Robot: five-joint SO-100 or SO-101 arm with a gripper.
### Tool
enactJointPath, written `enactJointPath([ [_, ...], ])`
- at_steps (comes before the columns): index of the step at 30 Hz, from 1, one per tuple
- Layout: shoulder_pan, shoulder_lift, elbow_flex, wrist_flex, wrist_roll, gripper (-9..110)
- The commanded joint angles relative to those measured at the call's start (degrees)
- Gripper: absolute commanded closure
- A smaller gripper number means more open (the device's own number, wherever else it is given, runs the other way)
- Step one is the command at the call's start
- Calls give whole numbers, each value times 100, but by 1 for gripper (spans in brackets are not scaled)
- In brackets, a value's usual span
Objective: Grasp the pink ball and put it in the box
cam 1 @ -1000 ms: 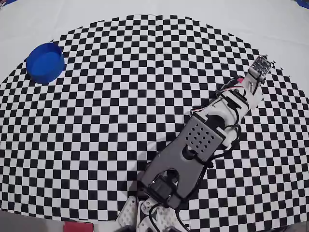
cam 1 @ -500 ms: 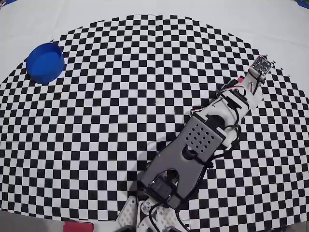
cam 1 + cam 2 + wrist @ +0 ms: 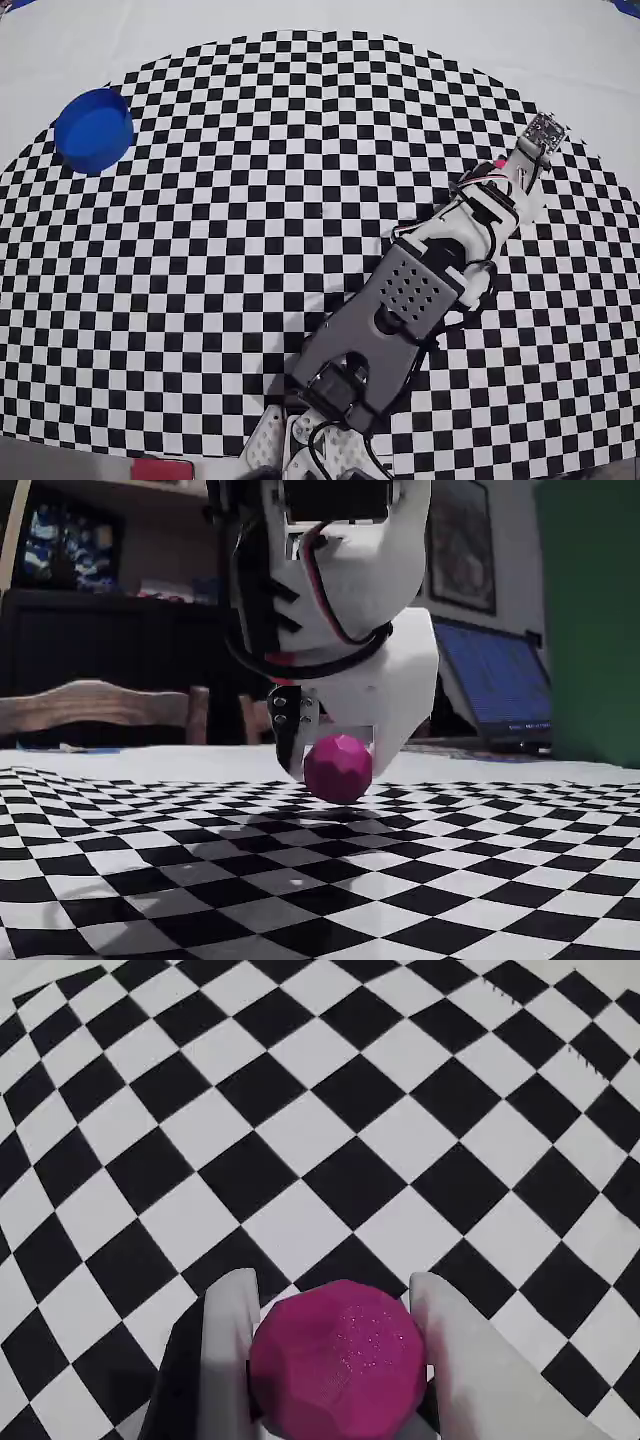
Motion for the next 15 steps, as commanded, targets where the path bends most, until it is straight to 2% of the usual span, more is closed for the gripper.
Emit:
enactJointPath([
  [1,62,642,79,35,18,101],
  [15,70,1863,1002,53,-18,101],
])
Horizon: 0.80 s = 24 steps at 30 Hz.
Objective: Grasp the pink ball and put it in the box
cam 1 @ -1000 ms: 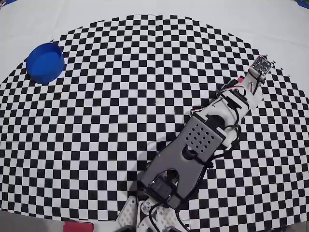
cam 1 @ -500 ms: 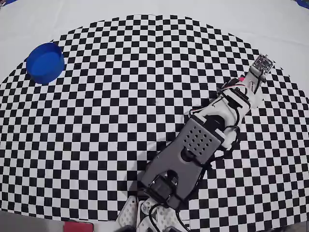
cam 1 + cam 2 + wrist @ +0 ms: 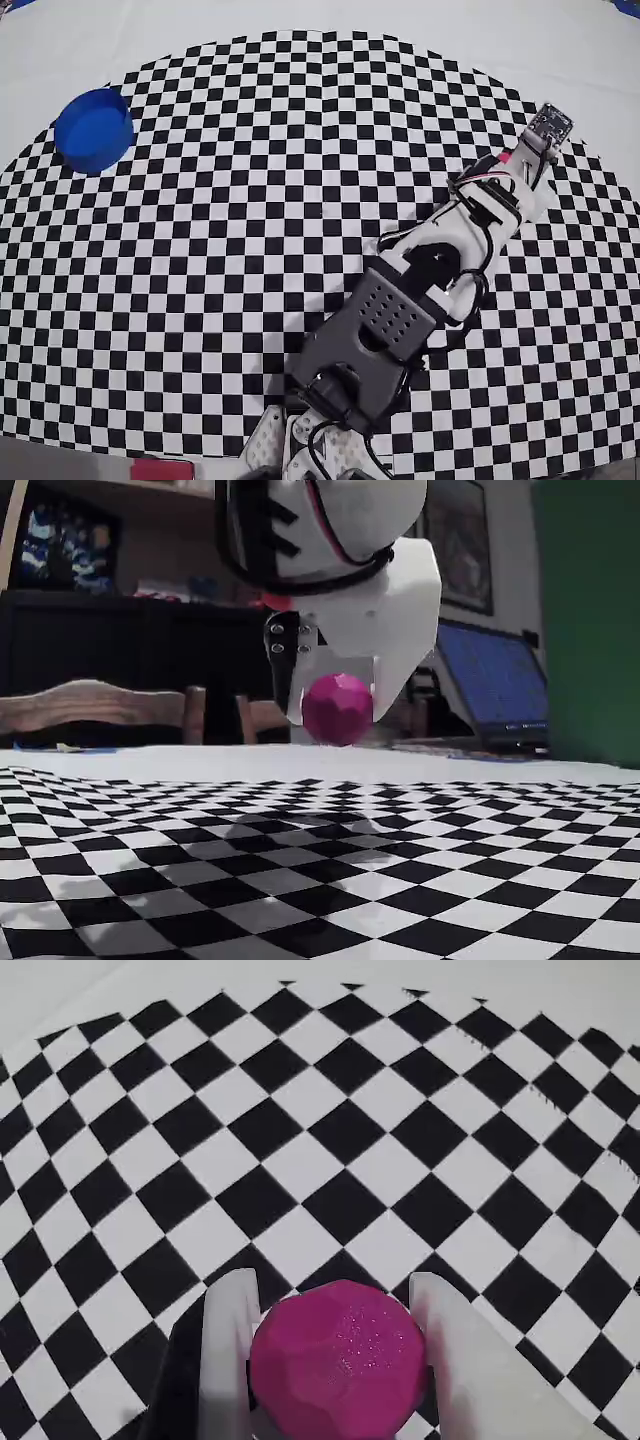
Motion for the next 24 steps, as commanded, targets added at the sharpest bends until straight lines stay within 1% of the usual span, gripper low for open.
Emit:
enactJointPath([
  [1,53,694,149,18,-18,101],
  [9,53,1371,642,18,-18,101],
  [24,0,2127,1028,18,-18,101],
])
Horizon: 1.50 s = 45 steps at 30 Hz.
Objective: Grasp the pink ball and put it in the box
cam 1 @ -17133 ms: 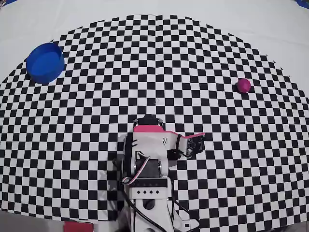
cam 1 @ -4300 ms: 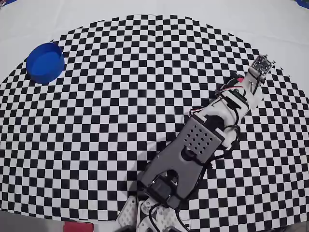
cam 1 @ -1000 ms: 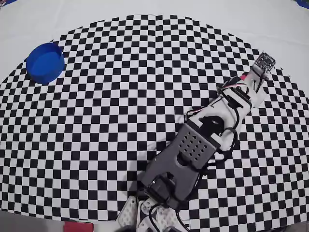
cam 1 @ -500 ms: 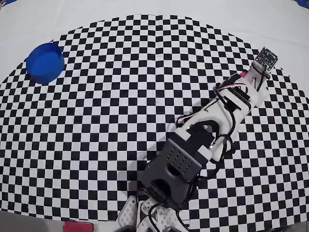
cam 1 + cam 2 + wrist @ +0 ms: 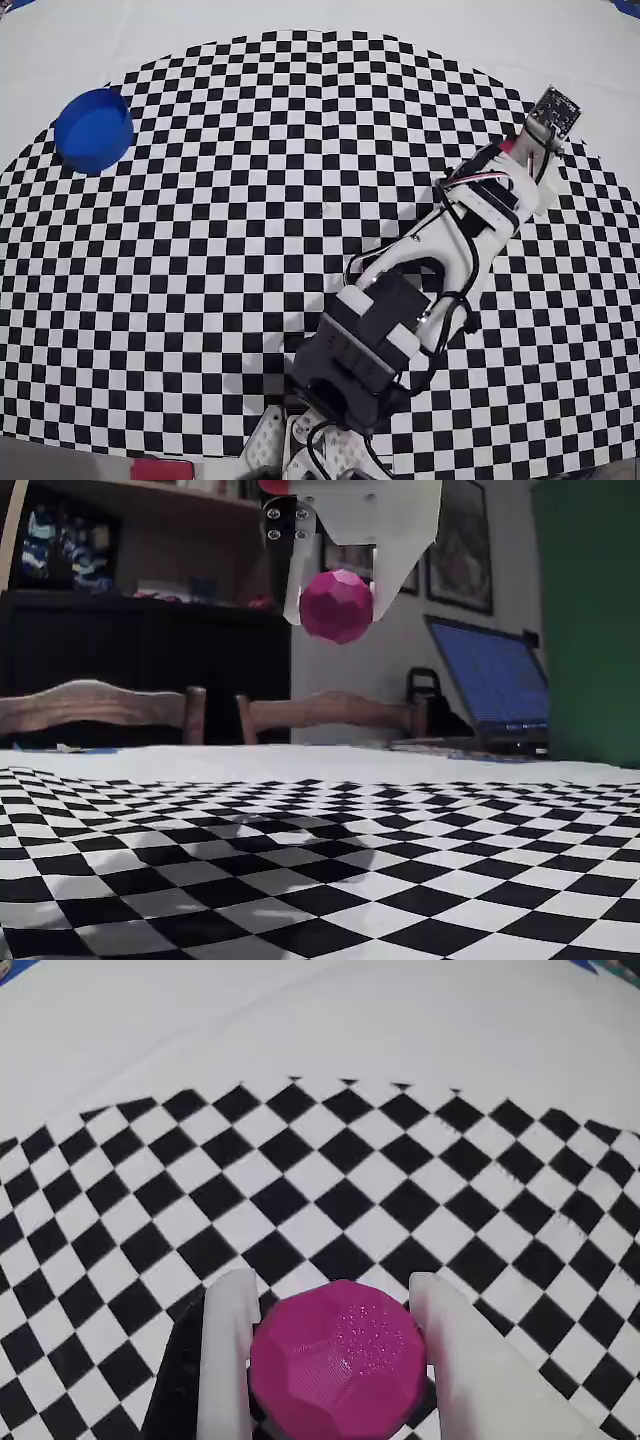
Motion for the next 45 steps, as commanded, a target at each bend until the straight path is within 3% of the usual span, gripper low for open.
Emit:
enactJointPath([
  [1,-18,501,44,18,-18,101],
  [21,-1169,1670,932,18,-18,101],
  [33,-1723,3111,2312,18,35,101],
  [45,-2663,3173,2461,-9,-18,101],
])
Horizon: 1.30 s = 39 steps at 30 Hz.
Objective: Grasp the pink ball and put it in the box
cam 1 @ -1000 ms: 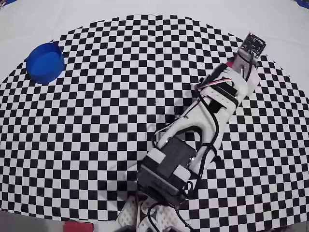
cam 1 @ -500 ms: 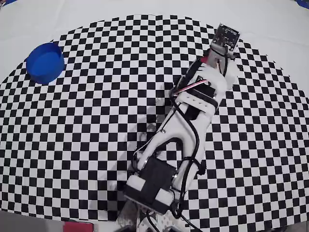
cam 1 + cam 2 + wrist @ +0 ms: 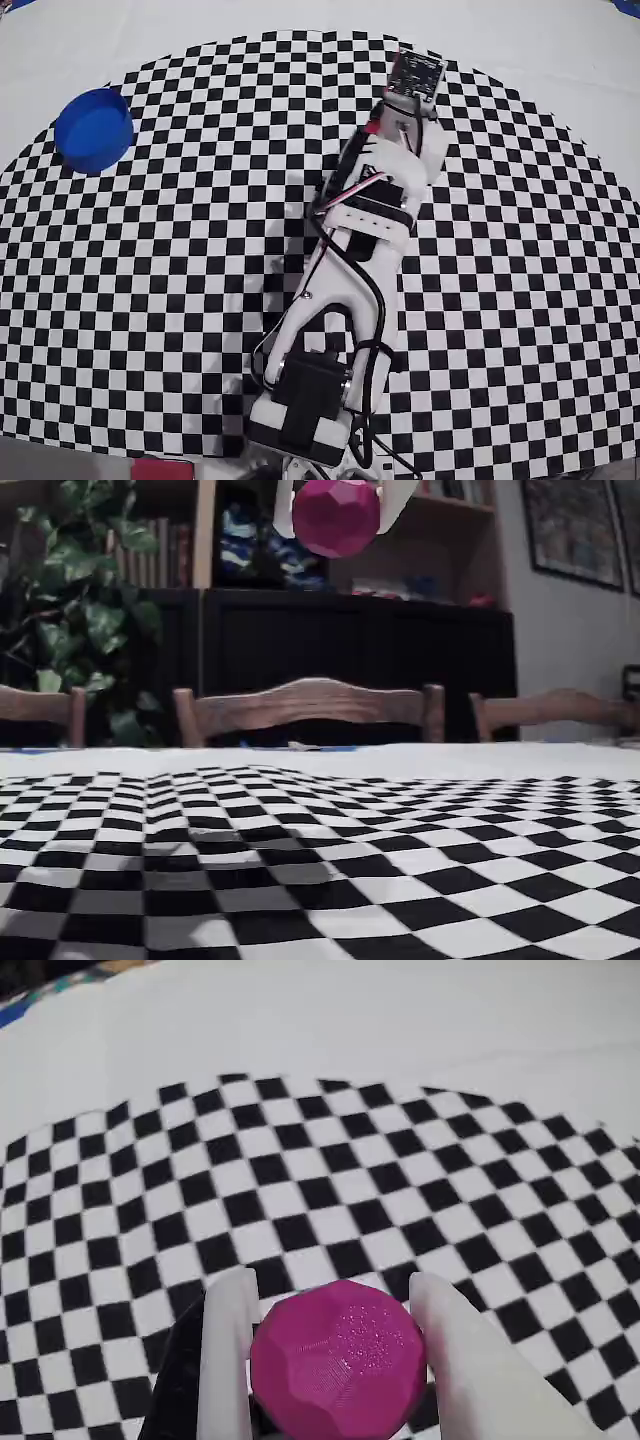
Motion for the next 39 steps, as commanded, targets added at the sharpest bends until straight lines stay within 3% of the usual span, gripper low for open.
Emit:
enactJointPath([
  [1,-299,237,-70,-18,-18,101],
  [39,-3858,246,9,-35,35,101],
])
